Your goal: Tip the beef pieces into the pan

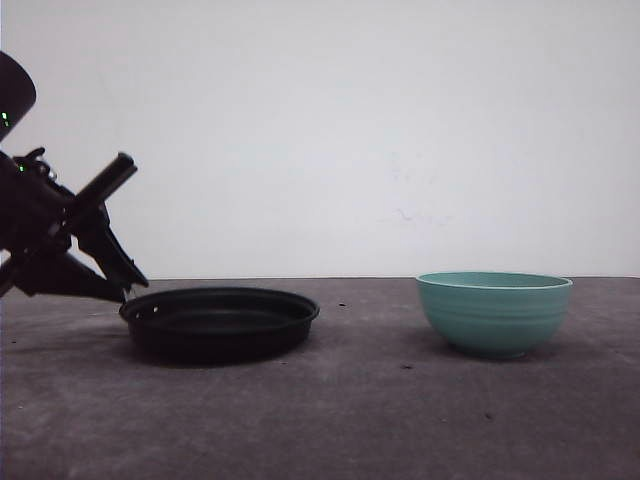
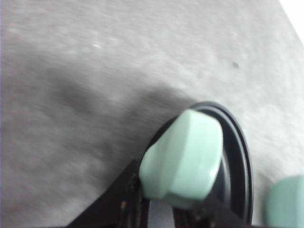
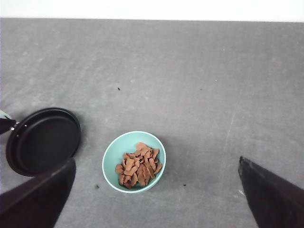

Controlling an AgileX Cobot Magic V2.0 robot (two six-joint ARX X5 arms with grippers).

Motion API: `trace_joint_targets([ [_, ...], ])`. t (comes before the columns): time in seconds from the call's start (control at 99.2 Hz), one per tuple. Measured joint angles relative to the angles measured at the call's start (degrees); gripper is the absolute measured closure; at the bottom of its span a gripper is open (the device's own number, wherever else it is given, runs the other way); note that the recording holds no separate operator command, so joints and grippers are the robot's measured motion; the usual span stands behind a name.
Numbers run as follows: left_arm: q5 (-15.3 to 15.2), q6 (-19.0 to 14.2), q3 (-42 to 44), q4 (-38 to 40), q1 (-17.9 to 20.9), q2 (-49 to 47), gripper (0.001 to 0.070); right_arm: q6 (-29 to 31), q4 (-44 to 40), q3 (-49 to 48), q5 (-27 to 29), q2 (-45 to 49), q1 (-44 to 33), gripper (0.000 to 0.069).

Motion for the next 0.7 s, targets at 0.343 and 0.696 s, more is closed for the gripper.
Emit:
trace_joint_targets([
  [0.343, -2.49, 0.33, 0.00, -15.10, -6.40, -19.65, 0.0653, -0.20, 10.60, -9.68, -6.56, 16.44, 0.00, 0.0038],
  [0.696, -2.45, 1.05, 0.00, -21.27, -8.48, -29.68, 0.0653, -0.24, 18.45, -10.25, -8.90, 38.07, 0.00, 0.0288],
])
